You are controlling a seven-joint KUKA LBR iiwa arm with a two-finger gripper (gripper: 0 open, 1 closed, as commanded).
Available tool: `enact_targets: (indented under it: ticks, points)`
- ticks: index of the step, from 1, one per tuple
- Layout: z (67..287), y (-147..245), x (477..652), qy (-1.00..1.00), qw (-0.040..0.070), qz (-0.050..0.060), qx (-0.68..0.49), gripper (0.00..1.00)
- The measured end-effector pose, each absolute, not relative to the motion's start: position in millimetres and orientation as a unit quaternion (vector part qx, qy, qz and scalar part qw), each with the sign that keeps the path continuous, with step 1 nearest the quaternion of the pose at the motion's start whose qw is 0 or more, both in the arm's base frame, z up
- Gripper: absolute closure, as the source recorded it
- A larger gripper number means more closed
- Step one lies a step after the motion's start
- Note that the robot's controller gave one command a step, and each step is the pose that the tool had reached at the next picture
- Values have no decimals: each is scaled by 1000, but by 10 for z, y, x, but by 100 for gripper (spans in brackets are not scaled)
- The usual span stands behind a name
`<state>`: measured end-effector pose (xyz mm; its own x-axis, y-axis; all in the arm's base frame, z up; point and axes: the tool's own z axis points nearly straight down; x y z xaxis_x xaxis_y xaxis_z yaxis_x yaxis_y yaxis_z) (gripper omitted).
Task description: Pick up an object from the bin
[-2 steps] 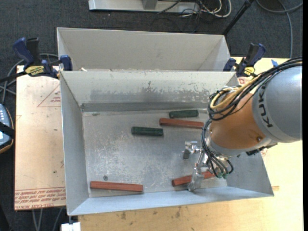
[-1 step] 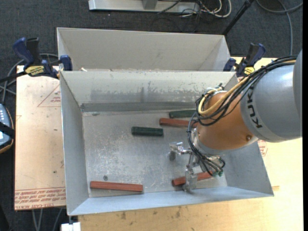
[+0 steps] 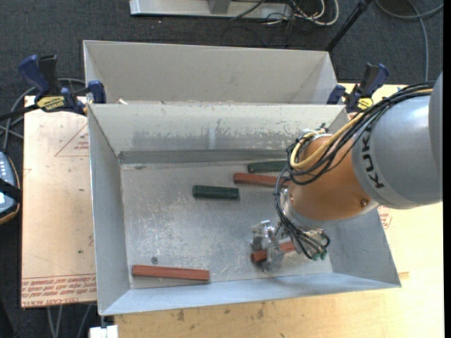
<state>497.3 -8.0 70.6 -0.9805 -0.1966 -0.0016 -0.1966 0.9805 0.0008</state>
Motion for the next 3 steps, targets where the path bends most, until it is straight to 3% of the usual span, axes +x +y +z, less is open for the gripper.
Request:
enact_targets:
  ticks: [1, 2, 3]
  points:
    - [698, -652, 4993, 867, 1, 0, -498, 100]
    - [1781, -1122, 5623, 873, 5, -4, -487, 100]
    - [1730, -1092, 5591, 872, 2, 1, -489, 0]
